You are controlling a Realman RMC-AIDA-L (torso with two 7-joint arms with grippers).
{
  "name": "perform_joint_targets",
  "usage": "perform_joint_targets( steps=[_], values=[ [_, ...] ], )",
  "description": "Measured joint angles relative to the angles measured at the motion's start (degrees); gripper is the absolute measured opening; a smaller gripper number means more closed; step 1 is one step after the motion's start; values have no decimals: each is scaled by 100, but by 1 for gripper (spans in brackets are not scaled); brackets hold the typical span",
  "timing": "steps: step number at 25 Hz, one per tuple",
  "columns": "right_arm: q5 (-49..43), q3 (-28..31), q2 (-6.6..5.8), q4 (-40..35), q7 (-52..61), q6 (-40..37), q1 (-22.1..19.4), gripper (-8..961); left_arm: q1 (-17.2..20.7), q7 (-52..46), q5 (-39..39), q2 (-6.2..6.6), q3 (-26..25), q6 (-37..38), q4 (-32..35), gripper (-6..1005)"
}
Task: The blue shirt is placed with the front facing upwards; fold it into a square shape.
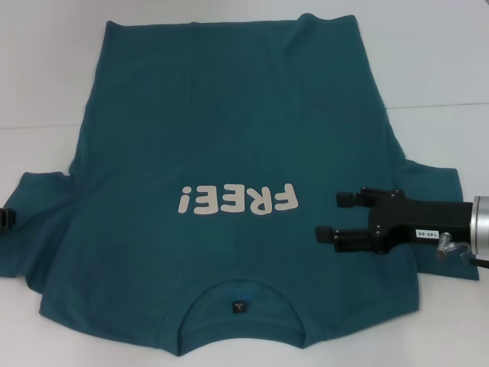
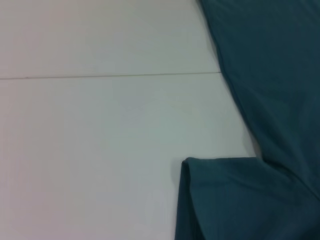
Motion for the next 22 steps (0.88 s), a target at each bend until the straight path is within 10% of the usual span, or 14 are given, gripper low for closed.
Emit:
perform_joint_targets(
  steps=[14,22],
  values=[
    [36,13,-1,1,31,-93,-17,941,59,49,-16,-2,1,202,-286,-1],
    [36,63,-23,-11,46,-165,-57,941,124,-43,41,-349,2,735,-1186,1]
  ],
)
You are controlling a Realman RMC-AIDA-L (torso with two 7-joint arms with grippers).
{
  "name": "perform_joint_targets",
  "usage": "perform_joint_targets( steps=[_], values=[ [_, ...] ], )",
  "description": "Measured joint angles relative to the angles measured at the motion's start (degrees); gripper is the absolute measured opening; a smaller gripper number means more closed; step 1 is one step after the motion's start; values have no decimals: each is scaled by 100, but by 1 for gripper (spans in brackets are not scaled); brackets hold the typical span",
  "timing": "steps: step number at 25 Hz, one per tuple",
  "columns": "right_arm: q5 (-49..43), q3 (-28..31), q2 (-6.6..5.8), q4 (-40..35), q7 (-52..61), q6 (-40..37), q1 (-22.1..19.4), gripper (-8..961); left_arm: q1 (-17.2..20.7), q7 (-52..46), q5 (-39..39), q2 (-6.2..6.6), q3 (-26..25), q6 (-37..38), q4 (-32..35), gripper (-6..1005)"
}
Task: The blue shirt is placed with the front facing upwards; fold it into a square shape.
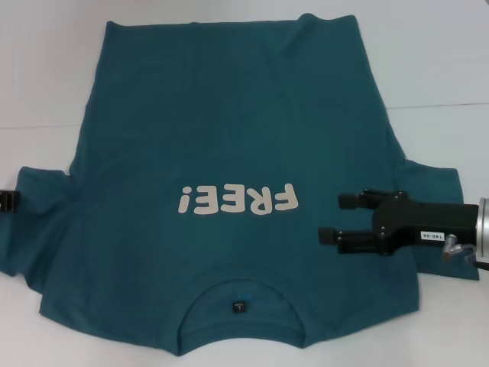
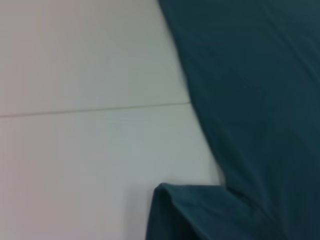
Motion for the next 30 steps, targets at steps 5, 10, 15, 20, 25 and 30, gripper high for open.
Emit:
perform_joint_targets(
  steps=[5,10,15,20,25,30],
  values=[
    [0,6,11,-164,2,-2,-95,941,-51,-170,89,-11,5,482,-349,1],
    [-1,11,11,-213,62,-14,-120,941,-45,-331,109,-90,146,771,-773,0],
    [-1,12,-3,-216,79,-37,-142,941,-35,-768,193,-106,542,1070,-1121,0],
    [-1,11,-5,-227,79,-47,-177,941,-57,-1068,507,-173,808,1267,-1481,0],
    [-1,10,-4,-227,79,-51,-198,941,-84,-1215,572,-202,867,1476,-1771,0],
    [-1,10,-4,-227,79,-55,-204,941,-117,-1283,576,-258,914,1612,-1929,0]
  ],
)
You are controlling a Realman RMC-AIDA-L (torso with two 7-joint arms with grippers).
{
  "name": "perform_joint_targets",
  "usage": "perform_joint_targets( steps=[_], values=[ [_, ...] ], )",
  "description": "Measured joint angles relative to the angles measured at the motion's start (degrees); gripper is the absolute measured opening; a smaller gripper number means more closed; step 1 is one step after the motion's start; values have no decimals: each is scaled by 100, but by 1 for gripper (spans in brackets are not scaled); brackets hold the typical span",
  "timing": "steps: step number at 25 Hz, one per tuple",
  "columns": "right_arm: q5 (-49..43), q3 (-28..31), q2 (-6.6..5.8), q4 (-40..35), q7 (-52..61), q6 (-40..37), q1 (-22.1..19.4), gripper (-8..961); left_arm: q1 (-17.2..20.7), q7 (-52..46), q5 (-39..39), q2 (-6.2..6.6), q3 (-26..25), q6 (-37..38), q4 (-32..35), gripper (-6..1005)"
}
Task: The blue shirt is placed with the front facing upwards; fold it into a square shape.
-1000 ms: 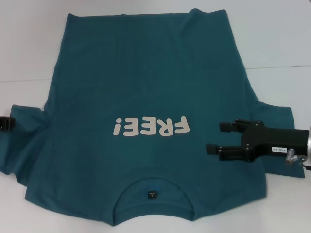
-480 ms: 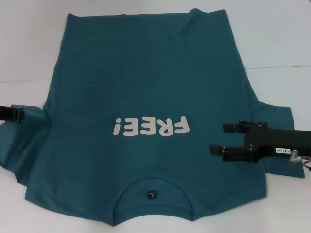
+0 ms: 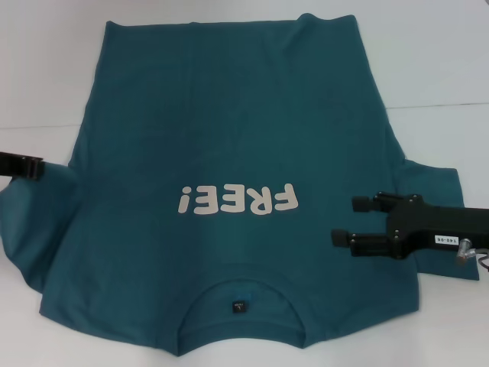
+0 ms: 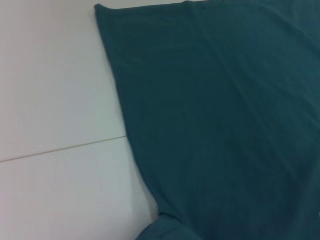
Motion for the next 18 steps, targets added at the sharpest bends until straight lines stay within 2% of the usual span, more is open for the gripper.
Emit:
perform_joint_targets(
  steps=[10,18],
  values=[
    [0,0,0,0,2,-26,-6,941,9,-465,3,-150,629,116,-227,1],
    [0,0,0,0,7,-61,-47,941,5,-930,-53,-188,1415,116,-205,1]
  ],
)
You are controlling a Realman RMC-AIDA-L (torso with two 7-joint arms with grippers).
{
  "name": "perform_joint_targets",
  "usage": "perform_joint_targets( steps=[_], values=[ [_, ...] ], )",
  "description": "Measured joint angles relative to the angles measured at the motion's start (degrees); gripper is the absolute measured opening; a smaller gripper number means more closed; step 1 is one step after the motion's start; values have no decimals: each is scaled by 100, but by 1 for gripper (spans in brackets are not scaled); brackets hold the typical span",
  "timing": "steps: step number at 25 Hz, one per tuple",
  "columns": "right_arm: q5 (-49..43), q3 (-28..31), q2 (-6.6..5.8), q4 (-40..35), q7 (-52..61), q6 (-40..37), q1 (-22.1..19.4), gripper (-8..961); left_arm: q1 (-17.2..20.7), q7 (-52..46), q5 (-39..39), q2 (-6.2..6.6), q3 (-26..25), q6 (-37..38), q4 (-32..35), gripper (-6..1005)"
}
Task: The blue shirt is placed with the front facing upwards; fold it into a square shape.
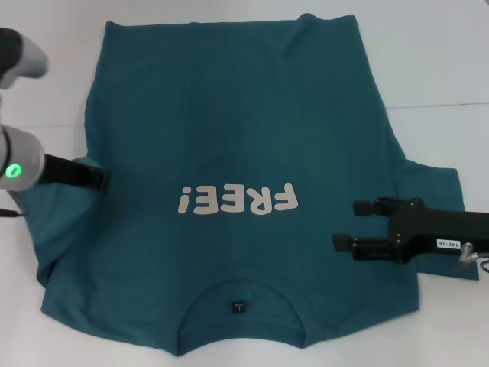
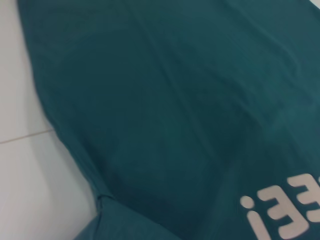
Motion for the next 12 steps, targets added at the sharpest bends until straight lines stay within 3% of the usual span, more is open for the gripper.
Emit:
perform_joint_targets(
  steps=[6,12],
  values=[
    [0,0,0,0,8,-30,-15,941,-4,-131,-110,-32,440,-116,184,9],
    [0,0,0,0,18,-87,-9,941,15,-140,-512,-28,568,-217,337,34]
  ],
)
